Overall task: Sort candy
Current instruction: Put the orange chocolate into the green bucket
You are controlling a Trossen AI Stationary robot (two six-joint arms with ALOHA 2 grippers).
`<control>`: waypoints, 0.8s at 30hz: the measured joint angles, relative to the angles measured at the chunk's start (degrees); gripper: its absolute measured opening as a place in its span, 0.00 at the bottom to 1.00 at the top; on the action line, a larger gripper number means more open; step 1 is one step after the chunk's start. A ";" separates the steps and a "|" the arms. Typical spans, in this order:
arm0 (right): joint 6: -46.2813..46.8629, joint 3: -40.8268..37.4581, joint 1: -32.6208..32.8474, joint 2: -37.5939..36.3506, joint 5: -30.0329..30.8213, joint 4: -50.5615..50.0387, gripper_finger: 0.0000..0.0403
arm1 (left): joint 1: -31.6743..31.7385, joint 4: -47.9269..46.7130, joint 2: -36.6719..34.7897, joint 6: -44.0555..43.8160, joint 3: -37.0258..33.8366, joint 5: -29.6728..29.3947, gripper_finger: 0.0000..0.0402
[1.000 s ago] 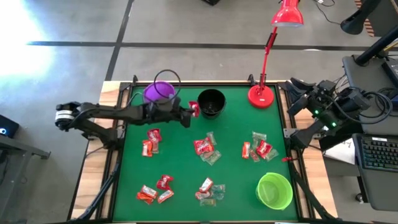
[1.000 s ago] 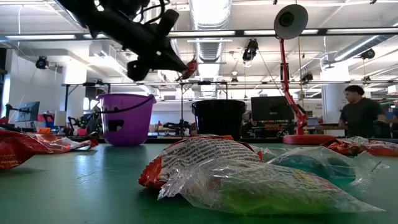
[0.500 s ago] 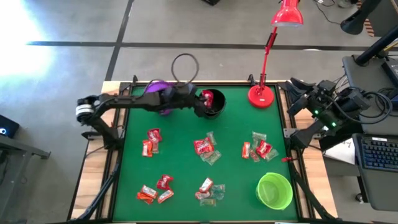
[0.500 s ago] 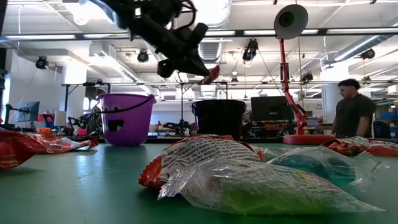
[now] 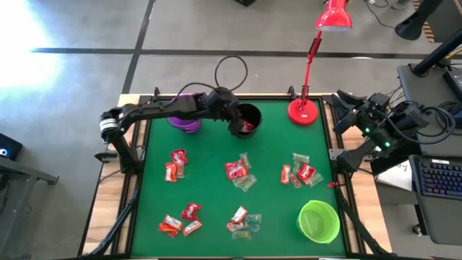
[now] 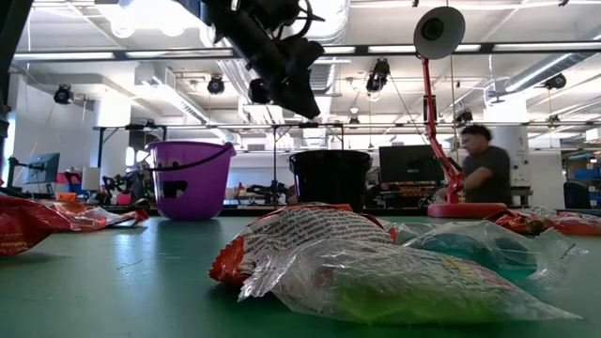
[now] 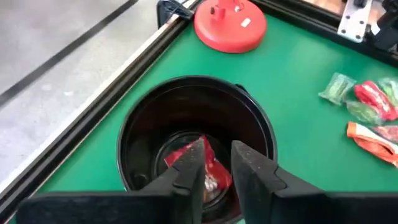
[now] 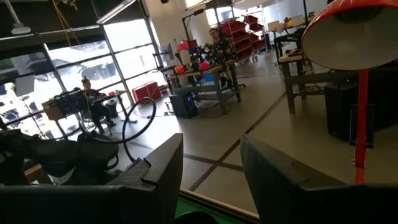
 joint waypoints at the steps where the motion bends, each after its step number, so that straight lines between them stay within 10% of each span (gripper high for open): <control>1: -0.39 0.00 0.02 0.00 0.00 -0.01 0.38 | 0.00 -2.50 -0.17 0.51 0.70 0.04 0.18; 9: 2.62 -0.17 0.02 0.44 -4.12 -5.90 0.38 | -2.31 -24.10 -3.79 4.94 4.60 0.05 0.19; 24: 60.54 -0.48 0.00 6.41 -12.56 -44.98 0.38 | -13.84 -34.79 -20.18 0.30 1.68 -1.41 0.19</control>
